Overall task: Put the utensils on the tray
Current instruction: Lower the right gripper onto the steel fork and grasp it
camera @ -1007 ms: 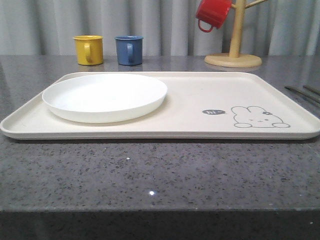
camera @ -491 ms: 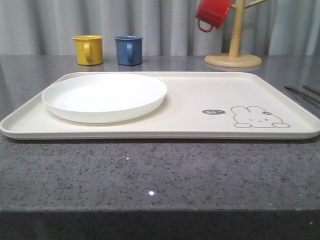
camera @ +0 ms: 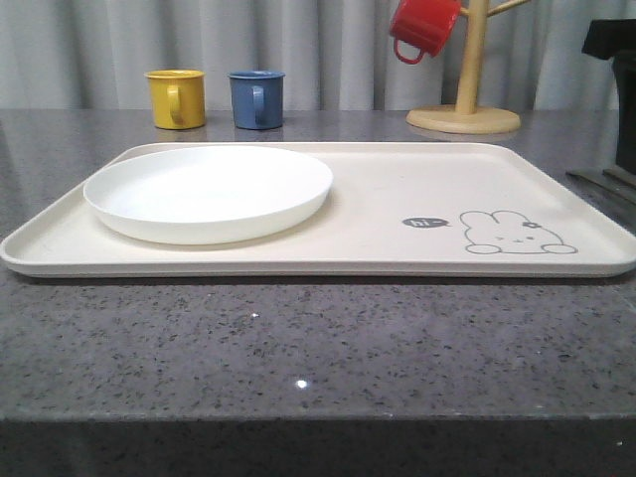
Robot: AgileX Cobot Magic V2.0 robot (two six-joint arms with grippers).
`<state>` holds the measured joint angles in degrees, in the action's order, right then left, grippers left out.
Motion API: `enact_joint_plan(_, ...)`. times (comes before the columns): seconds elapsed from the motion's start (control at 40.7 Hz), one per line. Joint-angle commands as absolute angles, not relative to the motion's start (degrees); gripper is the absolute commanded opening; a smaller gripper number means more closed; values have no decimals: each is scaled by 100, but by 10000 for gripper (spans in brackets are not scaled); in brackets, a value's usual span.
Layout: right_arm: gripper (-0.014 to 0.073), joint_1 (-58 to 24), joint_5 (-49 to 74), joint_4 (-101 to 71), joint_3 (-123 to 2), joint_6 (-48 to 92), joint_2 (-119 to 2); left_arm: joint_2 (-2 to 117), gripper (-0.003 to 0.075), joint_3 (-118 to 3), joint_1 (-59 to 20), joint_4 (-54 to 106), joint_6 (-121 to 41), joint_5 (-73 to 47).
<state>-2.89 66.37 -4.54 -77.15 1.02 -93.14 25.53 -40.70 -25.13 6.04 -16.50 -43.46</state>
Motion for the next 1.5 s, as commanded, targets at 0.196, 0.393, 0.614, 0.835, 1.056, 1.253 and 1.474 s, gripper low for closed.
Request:
enact_joint_plan(0.196,281,-287,6789,-431,-8310,173,-9774,2580,422,-4220,-2547,691,-1594,-3898)
enact_joint_plan(0.393,274,-287,7031,-431,-8310,173,-10055,2580,422,-4220,-2547,691,-1594,-3898)
enact_joint_plan(0.614,79,-287,7188,-431,-8310,173,-10069,2580,422,-4220,-2547,691,-1594,-3898)
enact_joint_plan(0.835,-29,-287,7292,-436,-8364,173,-10003,2580,422,-4220,-2547,691,-1594,-3898)
enact_joint_plan(1.056,-29,-351,7653,-719,-8827,173,-9654,2580,422,-4220,-2547,691,-1594,-3898)
enact_joint_plan(1.253,-27,-1100,7579,-1409,-9160,-51,-9489,2580,422,-4220,-2547,691,-1594,-3898)
enact_joint_plan(1.474,-27,-1993,7017,-1438,-9178,-1361,-9667,2580,422,-4220,-2547,691,-1594,-3898)
